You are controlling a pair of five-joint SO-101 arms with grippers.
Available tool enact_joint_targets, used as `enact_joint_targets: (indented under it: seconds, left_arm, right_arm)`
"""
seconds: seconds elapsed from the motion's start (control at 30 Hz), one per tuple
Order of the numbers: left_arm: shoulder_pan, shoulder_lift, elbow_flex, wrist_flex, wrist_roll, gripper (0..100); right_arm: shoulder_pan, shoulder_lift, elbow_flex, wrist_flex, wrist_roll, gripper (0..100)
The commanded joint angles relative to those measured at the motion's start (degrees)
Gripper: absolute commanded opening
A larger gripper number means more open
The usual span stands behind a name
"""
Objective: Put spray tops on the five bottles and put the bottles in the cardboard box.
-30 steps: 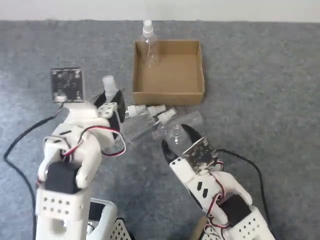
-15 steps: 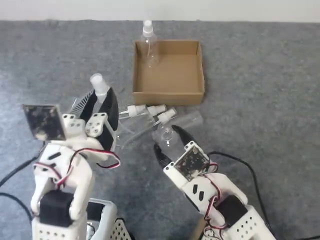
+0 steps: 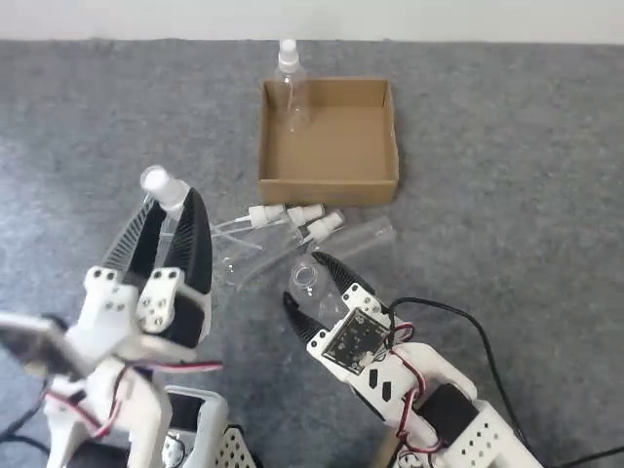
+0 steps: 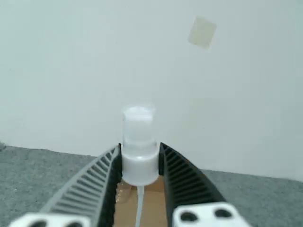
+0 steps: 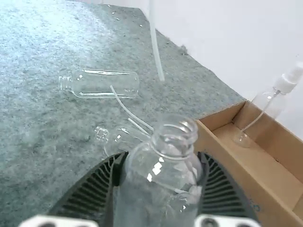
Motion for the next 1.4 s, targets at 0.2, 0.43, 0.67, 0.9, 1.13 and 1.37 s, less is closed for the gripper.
enact_joint_targets:
  seconds: [0.2,0.43,0.67,0.9,1.13,1.37]
  left_arm:
    - [0.2,-6.9,-0.5,-1.0,0.7,1]
    - [4.7,-6.9,-0.4,-0.1,0.6,1]
    - [9.1,-6.9,-0.4,0.4,0.4,1]
    - [13.1,-6.9,2.0,0.4,-1.2,1]
    - [14.2,-6.9,2.1,0.6,-1.7,1]
    - [13.8,-6.9,1.6,1.7,-1.7,1]
  right_arm:
    - [-0.8,-0.8,1.2,-1.3,1.4,12.3]
    - [-0.8,-0.8,1.2,-1.2,6.6,12.2]
    - [-0.8,-0.7,1.2,-1.1,6.9,12.2]
    - [-0.8,-0.7,1.2,-1.1,6.9,12.2]
    - [-0.8,-0.7,1.2,-1.1,6.9,12.2]
    - [-0.6,-0.7,1.2,-1.1,6.9,12.2]
